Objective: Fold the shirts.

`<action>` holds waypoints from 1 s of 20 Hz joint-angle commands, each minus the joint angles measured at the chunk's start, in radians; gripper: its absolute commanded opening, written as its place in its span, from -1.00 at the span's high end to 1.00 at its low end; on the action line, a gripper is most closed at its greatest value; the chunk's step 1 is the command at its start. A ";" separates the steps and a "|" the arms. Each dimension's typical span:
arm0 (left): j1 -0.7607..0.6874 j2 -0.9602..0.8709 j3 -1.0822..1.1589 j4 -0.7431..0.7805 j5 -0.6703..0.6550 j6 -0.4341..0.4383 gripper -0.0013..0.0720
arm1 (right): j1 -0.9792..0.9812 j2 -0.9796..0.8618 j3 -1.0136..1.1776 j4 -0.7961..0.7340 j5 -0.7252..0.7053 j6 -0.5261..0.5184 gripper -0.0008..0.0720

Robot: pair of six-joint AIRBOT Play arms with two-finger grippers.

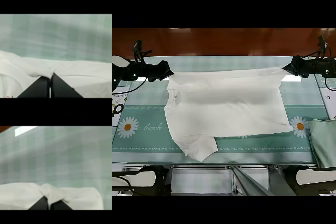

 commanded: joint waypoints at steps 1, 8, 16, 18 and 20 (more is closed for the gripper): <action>-0.010 -0.028 0.007 -0.001 -0.020 -0.016 0.93 | 0.000 -0.045 0.017 -0.002 0.012 0.000 0.89; -0.003 0.000 -0.024 0.042 -0.313 0.045 0.93 | -0.003 -0.046 0.017 -0.171 0.219 -0.008 0.89; -0.002 0.005 -0.206 0.061 -0.343 0.060 0.93 | 0.007 -0.101 0.004 -0.255 0.295 0.068 0.89; 0.000 0.005 -0.206 0.061 -0.348 0.056 0.86 | 0.007 -0.115 0.004 -0.256 0.295 0.088 0.31; 0.003 0.005 -0.198 0.070 -0.390 0.056 -0.40 | 0.005 -0.112 0.005 -0.256 0.299 0.093 -0.17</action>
